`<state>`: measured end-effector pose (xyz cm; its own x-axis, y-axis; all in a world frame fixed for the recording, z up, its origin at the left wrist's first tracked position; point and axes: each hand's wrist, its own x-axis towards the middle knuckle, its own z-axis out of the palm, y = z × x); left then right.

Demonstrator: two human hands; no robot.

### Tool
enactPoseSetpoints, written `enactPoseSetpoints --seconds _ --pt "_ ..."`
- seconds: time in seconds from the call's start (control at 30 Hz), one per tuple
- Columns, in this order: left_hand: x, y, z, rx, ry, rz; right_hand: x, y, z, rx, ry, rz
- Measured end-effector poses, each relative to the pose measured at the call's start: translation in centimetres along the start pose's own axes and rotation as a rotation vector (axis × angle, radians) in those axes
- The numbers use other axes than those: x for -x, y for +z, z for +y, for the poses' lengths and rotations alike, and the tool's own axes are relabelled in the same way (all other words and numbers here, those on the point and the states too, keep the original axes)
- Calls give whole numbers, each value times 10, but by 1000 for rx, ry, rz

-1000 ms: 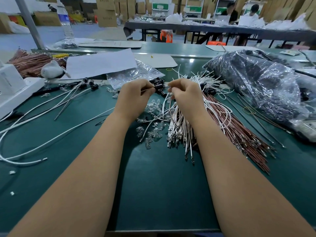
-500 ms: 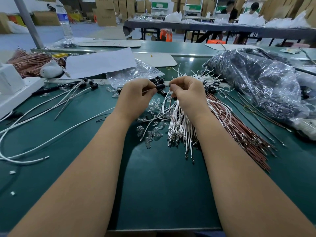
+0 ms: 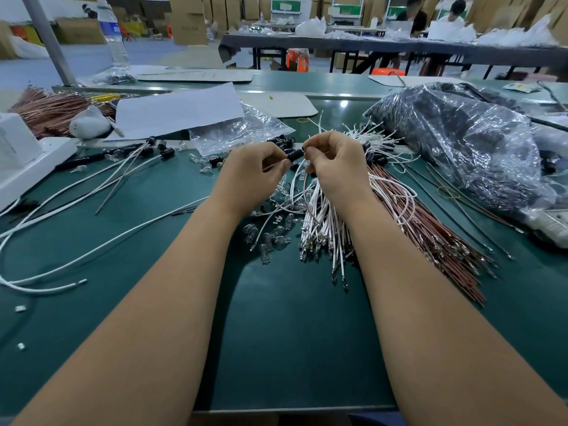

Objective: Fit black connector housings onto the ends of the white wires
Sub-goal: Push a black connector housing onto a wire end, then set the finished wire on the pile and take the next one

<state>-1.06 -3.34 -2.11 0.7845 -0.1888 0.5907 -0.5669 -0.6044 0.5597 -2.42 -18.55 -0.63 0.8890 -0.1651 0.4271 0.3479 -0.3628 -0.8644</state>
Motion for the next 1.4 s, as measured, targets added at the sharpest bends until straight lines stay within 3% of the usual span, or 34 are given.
enactPoseSetpoints --seconds 0.4,0.73,1.2,1.4 --pt "0 2 4 77 -22 -11 -2 0 2 -31 -13 -16" --pt "1 2 4 275 -101 -22 -2 -1 3 -5 -31 17" --pt "0 1 3 188 -64 70 4 3 -1 20 -58 1" --pt "-2 -1 6 163 -53 27 7 1 -4 26 -121 -3"
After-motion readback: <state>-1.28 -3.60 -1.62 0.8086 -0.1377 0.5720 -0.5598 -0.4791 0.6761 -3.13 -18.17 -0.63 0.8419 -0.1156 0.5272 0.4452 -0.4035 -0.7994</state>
